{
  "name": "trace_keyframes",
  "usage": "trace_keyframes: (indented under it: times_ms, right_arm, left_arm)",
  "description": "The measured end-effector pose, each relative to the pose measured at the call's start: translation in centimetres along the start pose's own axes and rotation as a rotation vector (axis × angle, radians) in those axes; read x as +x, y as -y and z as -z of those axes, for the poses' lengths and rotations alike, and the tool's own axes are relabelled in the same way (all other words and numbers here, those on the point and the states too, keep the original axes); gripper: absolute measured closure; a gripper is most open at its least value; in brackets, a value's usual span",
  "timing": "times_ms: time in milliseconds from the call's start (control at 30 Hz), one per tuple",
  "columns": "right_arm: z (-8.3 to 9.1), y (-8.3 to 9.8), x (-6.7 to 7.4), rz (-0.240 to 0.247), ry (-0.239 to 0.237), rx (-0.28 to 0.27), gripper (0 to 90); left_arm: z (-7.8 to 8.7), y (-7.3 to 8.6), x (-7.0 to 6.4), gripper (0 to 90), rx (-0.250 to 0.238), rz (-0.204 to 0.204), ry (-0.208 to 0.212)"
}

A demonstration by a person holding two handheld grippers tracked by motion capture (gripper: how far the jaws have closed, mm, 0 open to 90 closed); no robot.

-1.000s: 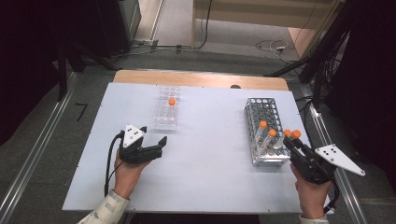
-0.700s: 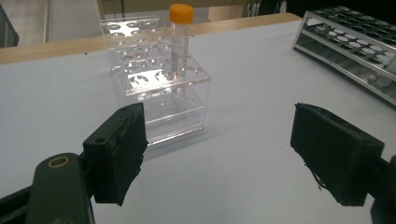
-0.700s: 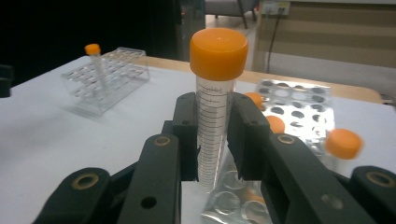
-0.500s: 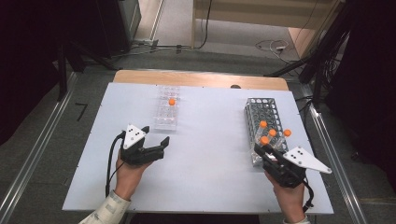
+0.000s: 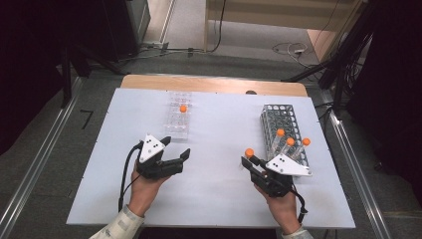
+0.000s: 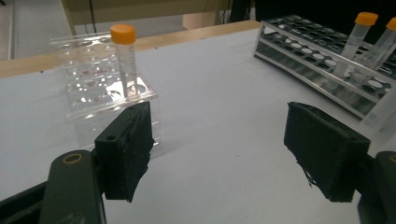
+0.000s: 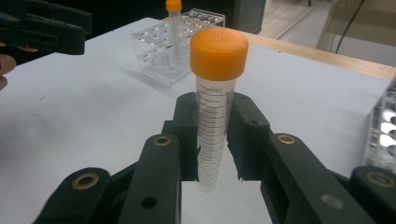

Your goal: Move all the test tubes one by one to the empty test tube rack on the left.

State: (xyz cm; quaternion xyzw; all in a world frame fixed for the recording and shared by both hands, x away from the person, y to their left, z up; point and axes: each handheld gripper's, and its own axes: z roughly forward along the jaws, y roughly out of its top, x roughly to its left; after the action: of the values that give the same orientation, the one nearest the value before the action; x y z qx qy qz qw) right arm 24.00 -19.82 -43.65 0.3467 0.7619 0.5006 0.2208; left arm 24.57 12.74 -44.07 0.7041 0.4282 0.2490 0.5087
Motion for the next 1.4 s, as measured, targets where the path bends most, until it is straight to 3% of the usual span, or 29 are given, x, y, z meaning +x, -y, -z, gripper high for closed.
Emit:
trace_keyframes:
  times_ms: [500,867,1167,1400]
  right_arm:
    - [-4.3,-0.5,3.1,0.045,-0.072,0.052,71.7]
    - [-6.0,-0.9,5.2,0.073,-0.126,0.064,71.7]
    - [-6.3,-1.1,6.1,0.074,-0.152,0.063,71.7]
    - [-6.3,-1.2,6.1,0.071,-0.155,0.064,71.7]
  left_arm:
    - [-0.9,-1.1,-3.0,31.1,-0.020,-0.033,0.120]
    - [-1.1,-1.2,-4.3,40.2,-0.021,-0.059,0.193]
    - [-1.5,-1.1,-4.9,54.4,-0.015,-0.085,0.222]
    - [-1.7,-0.9,-5.1,64.9,-0.012,-0.096,0.219]
